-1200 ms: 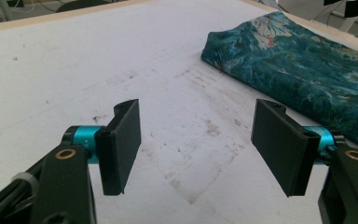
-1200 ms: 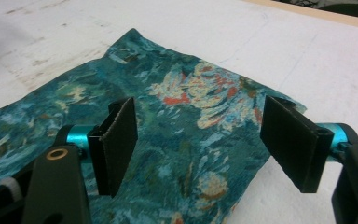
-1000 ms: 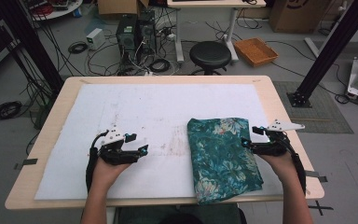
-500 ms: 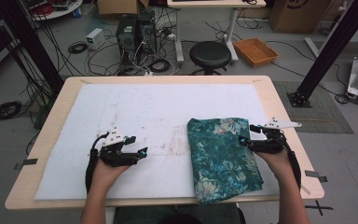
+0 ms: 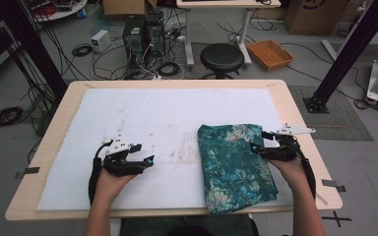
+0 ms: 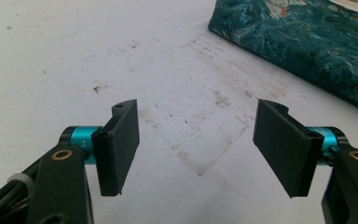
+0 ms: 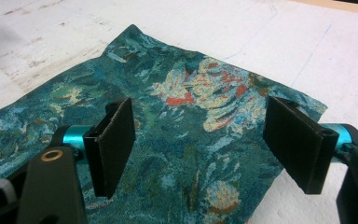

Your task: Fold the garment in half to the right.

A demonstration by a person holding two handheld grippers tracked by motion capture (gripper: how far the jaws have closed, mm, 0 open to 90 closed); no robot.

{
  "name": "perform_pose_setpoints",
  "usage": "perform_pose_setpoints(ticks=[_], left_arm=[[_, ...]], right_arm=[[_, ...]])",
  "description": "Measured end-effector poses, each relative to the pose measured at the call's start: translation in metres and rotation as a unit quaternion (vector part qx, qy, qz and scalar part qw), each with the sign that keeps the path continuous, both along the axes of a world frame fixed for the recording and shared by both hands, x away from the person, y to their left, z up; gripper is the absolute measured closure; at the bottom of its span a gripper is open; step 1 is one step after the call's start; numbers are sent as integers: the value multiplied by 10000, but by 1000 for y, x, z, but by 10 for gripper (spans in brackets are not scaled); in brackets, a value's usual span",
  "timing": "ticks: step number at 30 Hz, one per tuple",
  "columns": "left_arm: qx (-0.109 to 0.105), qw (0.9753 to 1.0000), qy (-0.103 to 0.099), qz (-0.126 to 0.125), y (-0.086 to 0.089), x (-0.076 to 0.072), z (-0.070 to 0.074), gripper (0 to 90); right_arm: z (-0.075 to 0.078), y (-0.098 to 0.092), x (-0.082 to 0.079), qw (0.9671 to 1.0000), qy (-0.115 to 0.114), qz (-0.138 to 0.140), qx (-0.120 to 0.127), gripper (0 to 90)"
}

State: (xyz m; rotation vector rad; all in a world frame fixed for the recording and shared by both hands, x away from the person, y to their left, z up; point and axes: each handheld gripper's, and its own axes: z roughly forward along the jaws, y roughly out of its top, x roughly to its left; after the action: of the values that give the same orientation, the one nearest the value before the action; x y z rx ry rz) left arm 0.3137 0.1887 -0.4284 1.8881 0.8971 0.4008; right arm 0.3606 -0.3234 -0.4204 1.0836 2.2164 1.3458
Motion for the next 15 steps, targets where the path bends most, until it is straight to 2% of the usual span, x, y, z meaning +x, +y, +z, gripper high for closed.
perform_pose_setpoints(ticks=[15], left_arm=[[22,10000,38,-9,-2,1,-2,316]], right_arm=[[-1,2,-1,10000,30,24,-31,258]])
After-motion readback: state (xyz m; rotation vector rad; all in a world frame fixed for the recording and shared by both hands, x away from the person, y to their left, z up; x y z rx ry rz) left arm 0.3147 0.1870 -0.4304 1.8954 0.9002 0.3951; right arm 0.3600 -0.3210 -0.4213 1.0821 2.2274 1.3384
